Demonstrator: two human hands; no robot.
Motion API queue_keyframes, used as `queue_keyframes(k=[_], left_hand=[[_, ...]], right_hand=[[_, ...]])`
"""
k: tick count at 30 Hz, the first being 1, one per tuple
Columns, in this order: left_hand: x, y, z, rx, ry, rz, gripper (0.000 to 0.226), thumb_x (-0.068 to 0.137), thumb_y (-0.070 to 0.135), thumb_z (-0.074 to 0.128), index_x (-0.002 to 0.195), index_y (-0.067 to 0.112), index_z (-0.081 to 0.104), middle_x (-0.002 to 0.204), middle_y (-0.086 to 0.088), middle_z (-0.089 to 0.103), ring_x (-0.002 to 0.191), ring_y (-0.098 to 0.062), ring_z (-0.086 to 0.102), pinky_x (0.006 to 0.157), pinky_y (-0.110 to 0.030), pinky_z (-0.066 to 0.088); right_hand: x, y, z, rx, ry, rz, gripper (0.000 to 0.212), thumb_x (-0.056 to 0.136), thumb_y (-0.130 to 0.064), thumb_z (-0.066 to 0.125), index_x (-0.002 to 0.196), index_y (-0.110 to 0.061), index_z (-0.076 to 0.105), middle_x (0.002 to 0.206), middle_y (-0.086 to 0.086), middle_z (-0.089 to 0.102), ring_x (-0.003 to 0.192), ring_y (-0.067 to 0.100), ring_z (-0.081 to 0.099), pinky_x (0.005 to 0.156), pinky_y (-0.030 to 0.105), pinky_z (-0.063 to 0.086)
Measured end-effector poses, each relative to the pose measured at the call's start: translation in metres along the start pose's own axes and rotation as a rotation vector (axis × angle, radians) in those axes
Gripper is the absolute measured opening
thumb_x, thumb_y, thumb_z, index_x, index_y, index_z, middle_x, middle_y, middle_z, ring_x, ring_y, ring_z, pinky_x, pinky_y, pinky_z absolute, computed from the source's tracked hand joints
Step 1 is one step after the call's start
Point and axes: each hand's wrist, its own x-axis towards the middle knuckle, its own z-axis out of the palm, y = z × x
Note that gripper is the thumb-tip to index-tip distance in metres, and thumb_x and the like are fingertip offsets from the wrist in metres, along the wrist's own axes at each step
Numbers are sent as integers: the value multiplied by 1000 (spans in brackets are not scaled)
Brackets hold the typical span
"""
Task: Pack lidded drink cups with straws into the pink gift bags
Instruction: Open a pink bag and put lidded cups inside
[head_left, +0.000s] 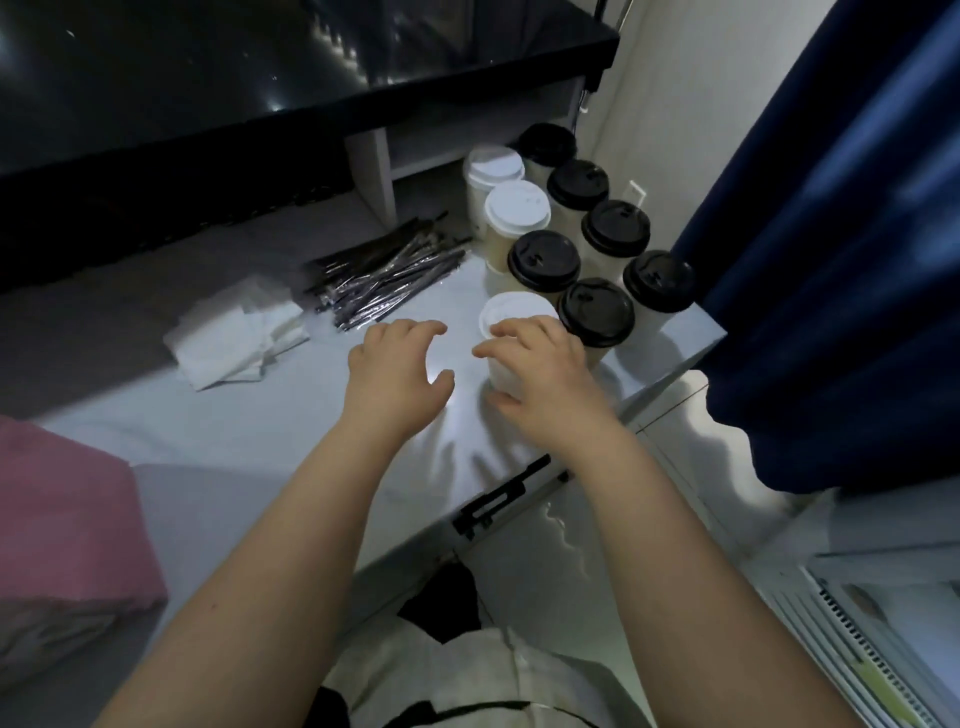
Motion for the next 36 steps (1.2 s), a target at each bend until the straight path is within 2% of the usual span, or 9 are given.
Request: queue_keyframes(k=[4,8,11,16,22,28,31,33,36], left_hand=[[52,-1,-6,-47,31,22,52,85,32,63,136,27,51,136,1,52,129,-28,37,103,-44,34],[79,3,-3,-81,25,23,49,84,28,60,133,28,53,133,2,54,127,-29,39,102,-44,36],[80,6,7,-128,-17,-13,47,84,25,60,131,27,56,132,1,57,126,-28,41,102,-42,38],[73,6,16,-85,-51,-71,52,85,26,61,135,28,51,136,3,54,129,-25,39,105,-41,35],[56,-2,11,-47,12,-178,53,84,26,62,135,29,51,137,4,53,131,-26,37,105,-42,35],[53,-15,5,-38,27,-251,54,83,23,63,136,27,51,137,4,53,130,-26,37,103,-42,35],[58,-24,1,-32,49,-255,54,82,22,64,135,26,53,133,2,55,126,-27,40,103,-43,36],[61,-32,-3,-21,67,-261,50,85,24,63,134,25,54,131,1,57,125,-28,42,103,-43,36],[64,-40,-6,-23,98,-275,46,87,26,61,132,24,55,129,-1,58,123,-29,43,101,-43,37]], right_hand=[[39,12,-16,-18,-17,-58,58,77,-26,74,131,-31,55,139,-7,43,131,18,25,103,31,13],[61,29,-17,-167,-175,6,80,73,-45,75,142,-38,36,152,-6,28,137,23,15,108,43,10],[66,32,1,-256,-238,-42,71,80,-40,70,141,-37,34,148,-7,35,135,25,20,103,45,13],[64,40,20,-175,-235,-113,62,84,-19,60,142,-26,39,140,-2,43,126,28,32,98,43,29],[83,42,20,-63,-170,-144,61,85,-16,61,142,-22,41,149,3,33,134,28,27,106,40,27],[120,21,36,-264,-304,-29,61,91,-26,59,144,-20,30,160,12,4,141,41,12,113,50,17],[120,15,41,-258,-170,-152,52,88,-23,58,137,-21,42,151,8,28,131,35,29,102,44,28],[116,14,42,-97,-39,-200,46,86,-22,60,131,-21,52,135,5,45,120,32,39,94,40,31],[120,13,45,23,-16,-81,57,83,-29,65,137,-23,49,142,9,40,125,33,35,101,42,32]])
